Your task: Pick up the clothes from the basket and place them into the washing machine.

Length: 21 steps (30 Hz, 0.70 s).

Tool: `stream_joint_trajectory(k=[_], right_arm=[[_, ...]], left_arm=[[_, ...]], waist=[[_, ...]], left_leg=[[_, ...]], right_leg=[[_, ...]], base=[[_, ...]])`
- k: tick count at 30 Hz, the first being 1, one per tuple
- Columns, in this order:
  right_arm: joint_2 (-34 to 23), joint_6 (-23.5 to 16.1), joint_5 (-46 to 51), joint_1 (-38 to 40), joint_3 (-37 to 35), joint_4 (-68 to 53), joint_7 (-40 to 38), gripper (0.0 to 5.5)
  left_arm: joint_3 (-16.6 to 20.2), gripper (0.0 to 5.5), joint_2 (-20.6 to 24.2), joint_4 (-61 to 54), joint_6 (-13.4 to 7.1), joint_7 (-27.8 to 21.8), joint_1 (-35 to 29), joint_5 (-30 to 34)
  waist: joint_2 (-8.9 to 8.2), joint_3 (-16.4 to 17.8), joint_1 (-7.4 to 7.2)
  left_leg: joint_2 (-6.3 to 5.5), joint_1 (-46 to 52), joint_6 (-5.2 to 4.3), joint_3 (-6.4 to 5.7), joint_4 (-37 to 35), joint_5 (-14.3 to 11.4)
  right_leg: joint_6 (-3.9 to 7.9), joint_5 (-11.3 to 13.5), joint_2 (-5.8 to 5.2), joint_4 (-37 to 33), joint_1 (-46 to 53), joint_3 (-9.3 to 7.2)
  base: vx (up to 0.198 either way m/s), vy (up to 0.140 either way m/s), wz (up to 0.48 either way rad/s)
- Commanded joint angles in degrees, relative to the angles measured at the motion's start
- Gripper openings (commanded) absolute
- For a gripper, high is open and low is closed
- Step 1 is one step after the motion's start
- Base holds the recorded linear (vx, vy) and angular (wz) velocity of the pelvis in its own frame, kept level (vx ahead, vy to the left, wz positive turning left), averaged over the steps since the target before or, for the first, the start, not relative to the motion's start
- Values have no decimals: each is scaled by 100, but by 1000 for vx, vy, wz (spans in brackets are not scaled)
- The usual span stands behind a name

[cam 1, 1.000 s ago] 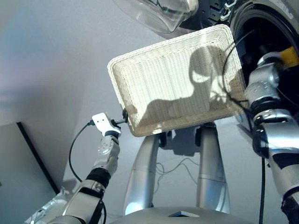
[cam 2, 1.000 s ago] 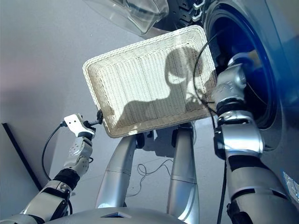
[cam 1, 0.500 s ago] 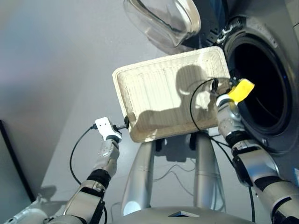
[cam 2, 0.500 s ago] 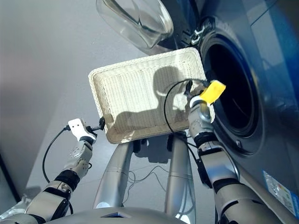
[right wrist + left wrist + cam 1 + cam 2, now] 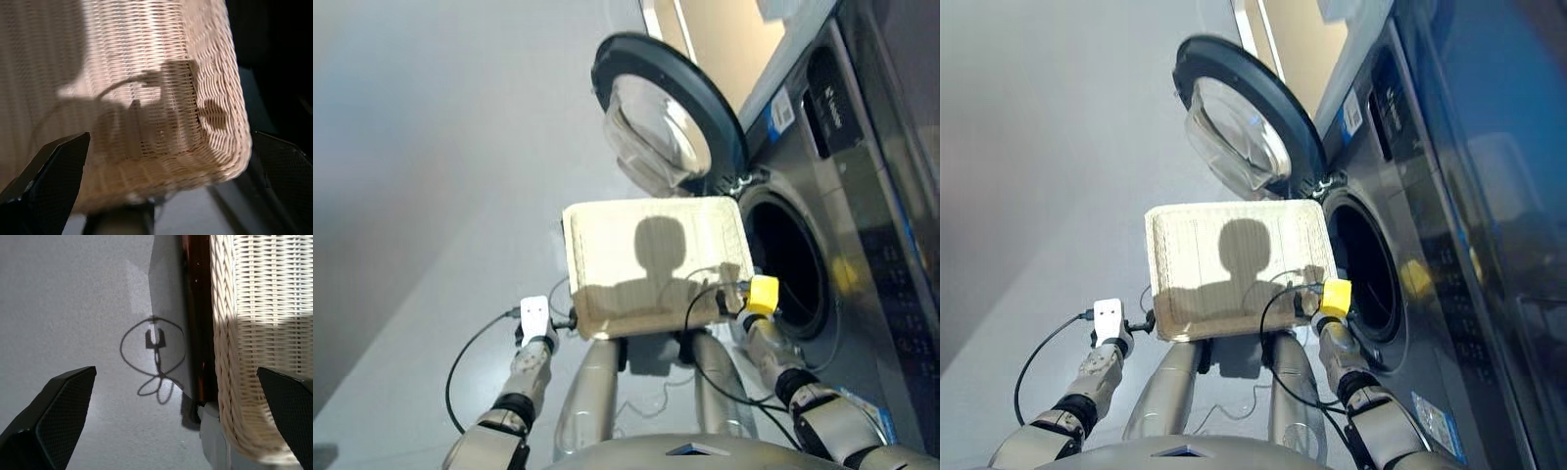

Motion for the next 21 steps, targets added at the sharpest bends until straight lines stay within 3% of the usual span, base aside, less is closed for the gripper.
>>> stream_joint_trajectory(k=[1, 7, 11, 18, 21], right_arm=[[-20, 30, -1109, 378, 326, 162, -116, 550], [98, 200, -1523, 870, 140, 710, -100, 550], [197, 294, -1462, 1154, -96, 1001, -4, 550], [303, 364, -1159, 1454, -467, 1284, 114, 550], [339, 384, -877, 1517, -615, 1363, 200, 550]], left_arm=[[121, 550, 114, 246, -36, -17, 248, 479], [158, 550, 38, 566, 78, -68, 504, 912], [293, 550, -41, 740, 151, -130, 660, 969], [472, 550, -112, 977, 215, -212, 920, 1089], [541, 550, -106, 990, 208, -219, 970, 1015]], waist=[[-72, -378, 44], [-65, -700, -19], [-52, -947, -54], [-32, -1290, -96], [-20, -1398, -120]], left_leg=[[-229, 313, 100, 340, -602, 521], [-227, 1344, 68, 404, -1334, 640], [-203, 1898, 40, 514, -1774, 726], [-168, 2505, -5, 652, -2256, 833], [-166, 2552, -37, 643, -2310, 870]], right_leg=[[252, 299, 59, -717, 769, -125], [359, 366, 159, -1223, 1672, -97], [413, 439, 223, -1555, 2138, -38], [470, 533, 268, -1963, 2638, 104], [476, 562, 269, -2043, 2734, 98]], base=[[118, 66, -35], [105, 51, -67], [108, 40, -106], [65, 21, -104], [0, 0, 0]])
